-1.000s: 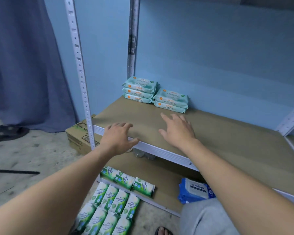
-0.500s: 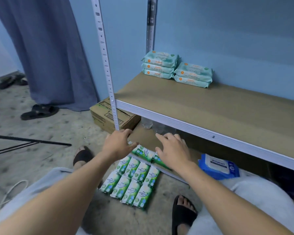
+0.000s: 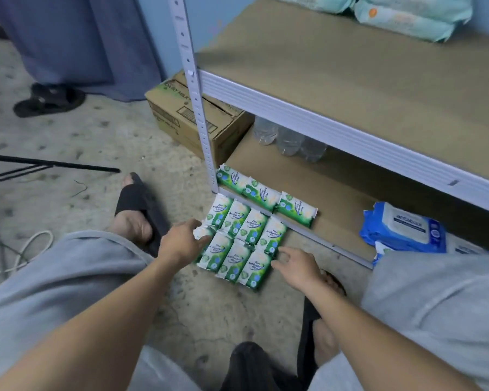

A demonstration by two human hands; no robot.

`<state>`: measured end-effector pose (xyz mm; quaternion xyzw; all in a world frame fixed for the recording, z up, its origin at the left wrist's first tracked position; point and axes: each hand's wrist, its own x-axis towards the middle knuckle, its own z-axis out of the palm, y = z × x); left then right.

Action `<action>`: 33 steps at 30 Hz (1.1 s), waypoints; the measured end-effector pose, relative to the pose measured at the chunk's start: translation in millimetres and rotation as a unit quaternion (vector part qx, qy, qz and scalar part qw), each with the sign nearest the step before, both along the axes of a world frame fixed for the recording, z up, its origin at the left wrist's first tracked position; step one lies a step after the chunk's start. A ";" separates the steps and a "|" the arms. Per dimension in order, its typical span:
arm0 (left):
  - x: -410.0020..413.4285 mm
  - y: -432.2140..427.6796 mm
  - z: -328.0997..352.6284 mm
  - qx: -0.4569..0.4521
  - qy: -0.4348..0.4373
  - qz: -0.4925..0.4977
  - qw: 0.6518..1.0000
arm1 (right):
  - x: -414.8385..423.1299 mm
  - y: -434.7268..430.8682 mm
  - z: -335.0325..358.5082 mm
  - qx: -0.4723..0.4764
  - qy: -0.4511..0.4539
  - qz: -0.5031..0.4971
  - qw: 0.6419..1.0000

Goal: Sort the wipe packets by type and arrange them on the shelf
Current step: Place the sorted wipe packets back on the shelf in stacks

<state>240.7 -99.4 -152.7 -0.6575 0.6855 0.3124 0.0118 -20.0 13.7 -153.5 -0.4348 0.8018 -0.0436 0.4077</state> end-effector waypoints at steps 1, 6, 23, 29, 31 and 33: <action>5.9 -0.5 -13.2 0.014 0.000 0.011 1.000 | 4.4 2.3 -13.3 0.016 -0.011 -0.006 1.000; 28.7 -9.5 -72.1 0.059 -0.024 0.044 0.997 | 29.6 7.7 -79.8 0.063 -0.050 -0.084 0.993; 11.4 -18.5 -147.6 0.110 0.034 0.149 0.982 | 90.7 -9.2 -164.7 0.051 -0.092 -0.412 0.905; 10.4 -21.5 -152.6 0.131 0.077 0.196 0.969 | 93.2 -2.6 -166.2 0.004 -0.146 -0.473 0.869; 11.0 -24.6 -152.7 0.147 0.109 0.221 0.958 | 93.1 -1.6 -166.6 -0.002 -0.157 -0.479 0.863; 15.1 -26.0 -153.3 0.159 0.145 0.248 0.945 | 92.9 -2.7 -166.7 -0.007 -0.155 -0.472 0.868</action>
